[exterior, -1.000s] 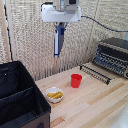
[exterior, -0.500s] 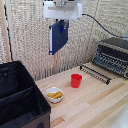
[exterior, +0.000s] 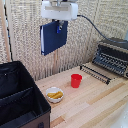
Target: Gently maneuver your gripper in the book's direction. Confidently hold the book by angling your gripper properly. Relocate the book to the caddy. Pinpoint the back pocket of the caddy and set the book down inside it.
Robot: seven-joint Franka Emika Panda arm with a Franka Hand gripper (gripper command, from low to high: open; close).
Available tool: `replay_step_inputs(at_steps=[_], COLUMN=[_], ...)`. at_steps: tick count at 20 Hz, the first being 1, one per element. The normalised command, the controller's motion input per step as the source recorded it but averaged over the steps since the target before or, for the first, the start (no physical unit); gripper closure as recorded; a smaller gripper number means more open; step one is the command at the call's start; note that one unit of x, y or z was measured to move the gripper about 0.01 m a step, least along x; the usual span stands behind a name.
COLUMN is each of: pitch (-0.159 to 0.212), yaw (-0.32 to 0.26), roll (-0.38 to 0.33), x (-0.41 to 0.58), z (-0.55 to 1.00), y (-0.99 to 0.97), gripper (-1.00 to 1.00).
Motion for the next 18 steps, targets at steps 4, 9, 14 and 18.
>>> replay_step_inputs(at_steps=[4,9,14,18], pitch=[0.014,0.019,0.001,0.000], yaw=[-0.102,-0.090,-0.094,-0.090], roll=[0.000,0.000,0.000,-0.001], x=[0.029,0.051,0.094,0.136], z=[0.13,0.11,0.18,0.27], y=[0.82,0.86,0.86,0.87], gripper=[1.00,1.00,1.00,1.00])
